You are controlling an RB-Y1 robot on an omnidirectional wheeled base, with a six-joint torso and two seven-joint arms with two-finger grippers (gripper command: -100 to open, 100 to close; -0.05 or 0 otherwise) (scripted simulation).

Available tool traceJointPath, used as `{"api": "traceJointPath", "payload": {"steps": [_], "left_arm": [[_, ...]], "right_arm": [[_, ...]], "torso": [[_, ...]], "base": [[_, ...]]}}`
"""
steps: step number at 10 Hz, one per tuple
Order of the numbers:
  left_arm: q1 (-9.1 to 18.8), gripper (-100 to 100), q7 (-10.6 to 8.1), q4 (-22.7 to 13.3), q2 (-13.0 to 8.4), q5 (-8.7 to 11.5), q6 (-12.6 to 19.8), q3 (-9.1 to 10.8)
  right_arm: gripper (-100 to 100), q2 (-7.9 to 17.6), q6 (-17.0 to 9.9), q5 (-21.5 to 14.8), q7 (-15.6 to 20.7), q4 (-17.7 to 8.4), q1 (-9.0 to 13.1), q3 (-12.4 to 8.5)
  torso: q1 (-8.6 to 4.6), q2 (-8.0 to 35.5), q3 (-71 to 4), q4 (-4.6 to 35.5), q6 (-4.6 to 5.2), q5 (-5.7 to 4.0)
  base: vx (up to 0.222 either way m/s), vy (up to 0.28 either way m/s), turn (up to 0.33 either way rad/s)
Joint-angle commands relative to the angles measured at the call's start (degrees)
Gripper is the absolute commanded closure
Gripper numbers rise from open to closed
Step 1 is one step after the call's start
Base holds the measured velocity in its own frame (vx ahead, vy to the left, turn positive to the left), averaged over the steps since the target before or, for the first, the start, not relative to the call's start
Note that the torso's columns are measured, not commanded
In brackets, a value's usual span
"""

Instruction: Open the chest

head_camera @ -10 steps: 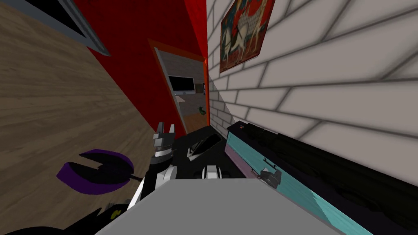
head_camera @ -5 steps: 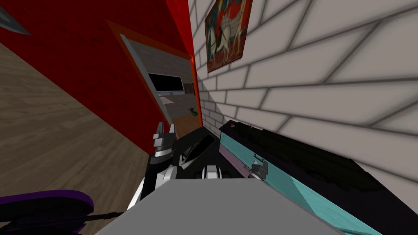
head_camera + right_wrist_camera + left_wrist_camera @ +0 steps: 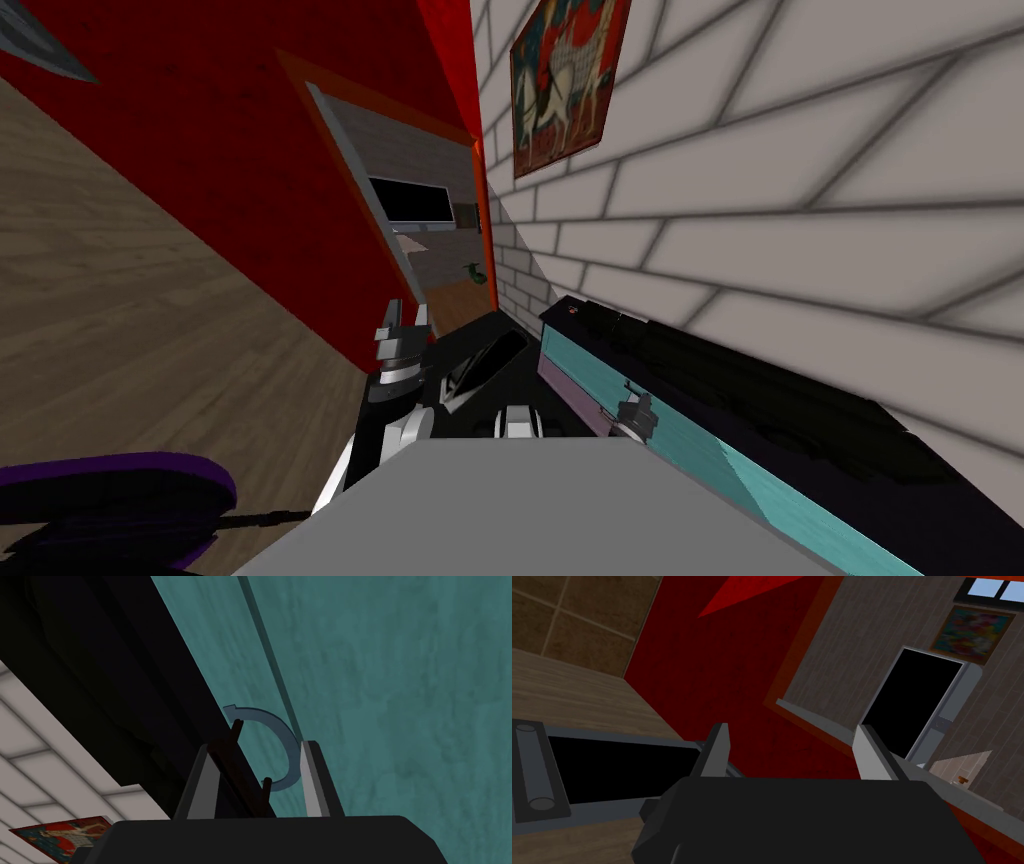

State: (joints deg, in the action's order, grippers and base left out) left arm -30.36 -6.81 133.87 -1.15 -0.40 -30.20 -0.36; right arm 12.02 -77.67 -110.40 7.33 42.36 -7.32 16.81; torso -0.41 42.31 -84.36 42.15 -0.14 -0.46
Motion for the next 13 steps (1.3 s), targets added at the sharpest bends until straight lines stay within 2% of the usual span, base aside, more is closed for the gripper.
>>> {"api": "traceJointPath", "payload": {"steps": [1,2,5,7,9,10,11,13], "left_arm": [[-0.01,0,0.00,0.00,0.00,0.00,0.00,0.01],[-0.01,0,0.00,0.00,-0.01,0.00,0.00,0.01],[-0.03,0,0.00,0.00,-0.01,0.00,0.00,0.02],[-0.03,0,0.00,0.00,-0.01,0.00,0.00,0.02],[-0.02,0,0.00,0.00,-0.01,0.00,0.00,0.02],[-0.02,0,0.00,0.00,-0.01,0.00,0.00,0.01],[-0.02,0,0.00,0.00,-0.01,0.00,0.00,0.02],[-0.03,0,0.00,0.00,-0.01,0.00,0.00,0.02]], "right_arm": [[100,0.96,-0.57,4.05,-0.64,-0.32,-1.53,-0.74],[100,0.96,-0.57,4.67,-0.64,-0.32,-1.53,-0.74],[100,2.28,-2.11,9.28,-2.27,-3.12,-1.66,-1.91],[100,2.28,-2.11,9.93,-2.27,-3.12,-1.66,-1.91],[100,3.60,-3.65,13.87,-3.91,-5.92,-1.79,-3.09],[100,3.60,-3.65,15.20,-3.91,-5.92,-1.79,-3.09],[100,4.27,-4.42,17.10,-4.73,-7.32,-1.85,-3.68],[100,4.27,-4.42,17.83,-4.73,-7.32,-1.85,-3.68]], "torso": [[-0.25,-0.32,-0.19,-0.17,0.08,-0.22],[-0.39,-0.48,-0.28,-0.25,0.08,-0.31],[-0.50,-0.48,-0.26,-0.26,0.23,-0.36],[-0.34,-0.37,-0.17,-0.15,0.08,-0.33],[-0.46,-0.33,-0.15,-0.17,0.11,-0.41],[-0.27,-0.16,-0.05,-0.07,0.06,-0.33],[-0.32,-0.14,-0.03,-0.09,0.17,-0.37],[-0.47,-0.34,-0.13,-0.10,0.11,-0.42]], "base": [[-0.106,0.042,0.384],[-0.074,0.025,0.274],[-0.061,0.025,0.309],[-0.039,0.014,0.118],[-0.064,0.045,0.387],[-0.095,0.050,0.270],[-0.074,0.042,0.364],[-0.040,0.024,0.150]]}}
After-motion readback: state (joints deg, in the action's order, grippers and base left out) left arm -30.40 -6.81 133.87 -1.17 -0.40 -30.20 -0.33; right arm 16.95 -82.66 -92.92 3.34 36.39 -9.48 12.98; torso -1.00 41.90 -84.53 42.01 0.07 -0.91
